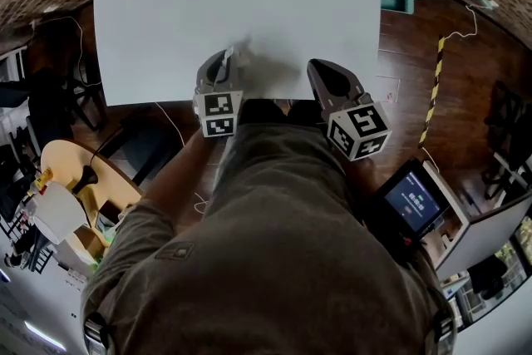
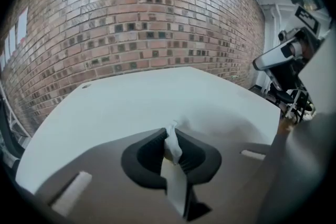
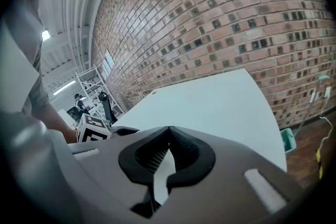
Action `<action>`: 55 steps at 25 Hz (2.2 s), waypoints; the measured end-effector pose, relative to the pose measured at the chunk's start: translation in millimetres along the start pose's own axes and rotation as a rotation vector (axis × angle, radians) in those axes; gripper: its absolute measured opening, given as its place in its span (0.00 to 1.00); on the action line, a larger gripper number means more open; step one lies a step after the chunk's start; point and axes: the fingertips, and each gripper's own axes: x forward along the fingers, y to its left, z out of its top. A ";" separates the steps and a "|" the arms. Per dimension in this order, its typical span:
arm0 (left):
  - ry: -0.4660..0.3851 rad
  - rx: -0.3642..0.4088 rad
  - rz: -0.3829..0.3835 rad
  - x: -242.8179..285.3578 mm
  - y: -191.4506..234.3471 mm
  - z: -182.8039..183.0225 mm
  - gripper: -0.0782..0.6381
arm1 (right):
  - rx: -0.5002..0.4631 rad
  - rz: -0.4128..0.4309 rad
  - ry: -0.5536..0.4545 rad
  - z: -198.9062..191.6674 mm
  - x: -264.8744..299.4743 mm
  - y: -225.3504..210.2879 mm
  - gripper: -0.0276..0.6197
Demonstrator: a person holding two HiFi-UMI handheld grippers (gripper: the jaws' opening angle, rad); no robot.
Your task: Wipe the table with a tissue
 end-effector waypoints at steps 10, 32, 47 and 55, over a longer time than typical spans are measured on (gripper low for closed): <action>0.012 0.057 -0.097 8.2 -49.0 9.5 0.15 | 0.020 -0.028 -0.025 2.2 -18.1 -15.1 0.06; 0.045 -0.030 0.177 -11.2 18.6 -6.5 0.15 | -0.033 0.056 -0.047 9.8 -37.8 -20.3 0.06; -0.194 -0.293 0.157 -98.5 -23.1 53.9 0.15 | -0.063 0.199 -0.087 14.0 -36.7 3.9 0.06; -0.288 -0.343 0.083 -136.0 -47.1 61.6 0.15 | -0.073 0.187 -0.119 1.3 -59.8 32.8 0.06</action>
